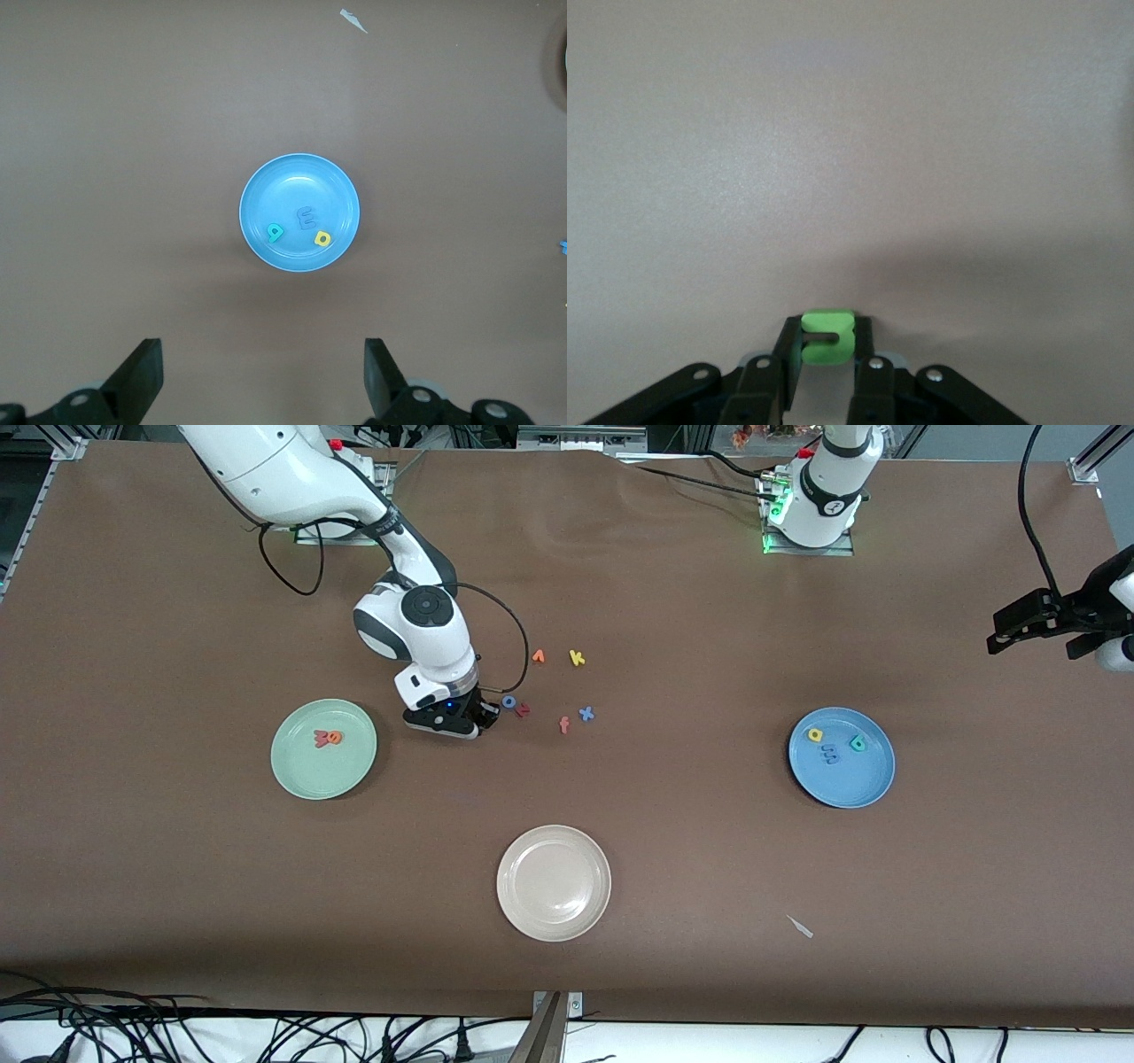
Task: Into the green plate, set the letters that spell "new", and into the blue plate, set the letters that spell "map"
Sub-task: 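Carry the U onto the green plate and open the right gripper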
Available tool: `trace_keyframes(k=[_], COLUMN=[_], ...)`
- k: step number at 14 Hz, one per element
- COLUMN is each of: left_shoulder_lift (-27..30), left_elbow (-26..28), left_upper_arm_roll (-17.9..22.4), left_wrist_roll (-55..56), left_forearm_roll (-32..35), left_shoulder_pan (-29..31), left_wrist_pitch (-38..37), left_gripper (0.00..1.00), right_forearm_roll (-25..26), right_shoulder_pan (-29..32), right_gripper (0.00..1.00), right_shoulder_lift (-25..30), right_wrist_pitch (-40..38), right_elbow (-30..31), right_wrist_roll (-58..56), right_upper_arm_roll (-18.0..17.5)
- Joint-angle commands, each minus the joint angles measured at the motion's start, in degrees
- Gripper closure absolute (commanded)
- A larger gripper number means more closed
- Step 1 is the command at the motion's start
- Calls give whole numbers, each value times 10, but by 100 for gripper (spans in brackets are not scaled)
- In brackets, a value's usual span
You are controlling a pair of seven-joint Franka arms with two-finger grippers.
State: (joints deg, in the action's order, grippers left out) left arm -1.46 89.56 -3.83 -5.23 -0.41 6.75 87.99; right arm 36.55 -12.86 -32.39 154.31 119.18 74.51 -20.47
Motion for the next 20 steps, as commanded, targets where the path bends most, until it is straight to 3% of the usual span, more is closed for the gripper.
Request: trace_keyframes(k=[1,8,12,15,17,20], left_shoulder_lift=[2,2,2,1,1,1], left_elbow=[-1,-1,-1,0,-1,-1], left_upper_arm_roll=[1,1,1,1,1,1], left_wrist_roll=[-5,-5,-5,-5,-5,-5], left_forearm_roll=[-7,-7,-7,-7,-7,-7], left_shoulder_pan=[-2,-2,-2,-2,-2,-2], left_wrist_pitch=[-4,-4,-5,-8,-8,-8], left_gripper=[0,0,0,0,0,0], right_forearm_roll=[20,-1,-123,-213,-227,-236], right_shoulder_pan=[2,34,69,79,79,79], right_gripper=[91,91,91,91,91,88], right_shoulder_lift=[-18,49,107,155,173,185], right_wrist_pitch=[6,-96,-163,-204,-205,-192], right_elbow=[-8,-11,-12,-7,9,32], right_wrist_roll=[6,-127,-342,-527,-579,-582], right_upper_arm_roll=[10,17,25,79,103,107])
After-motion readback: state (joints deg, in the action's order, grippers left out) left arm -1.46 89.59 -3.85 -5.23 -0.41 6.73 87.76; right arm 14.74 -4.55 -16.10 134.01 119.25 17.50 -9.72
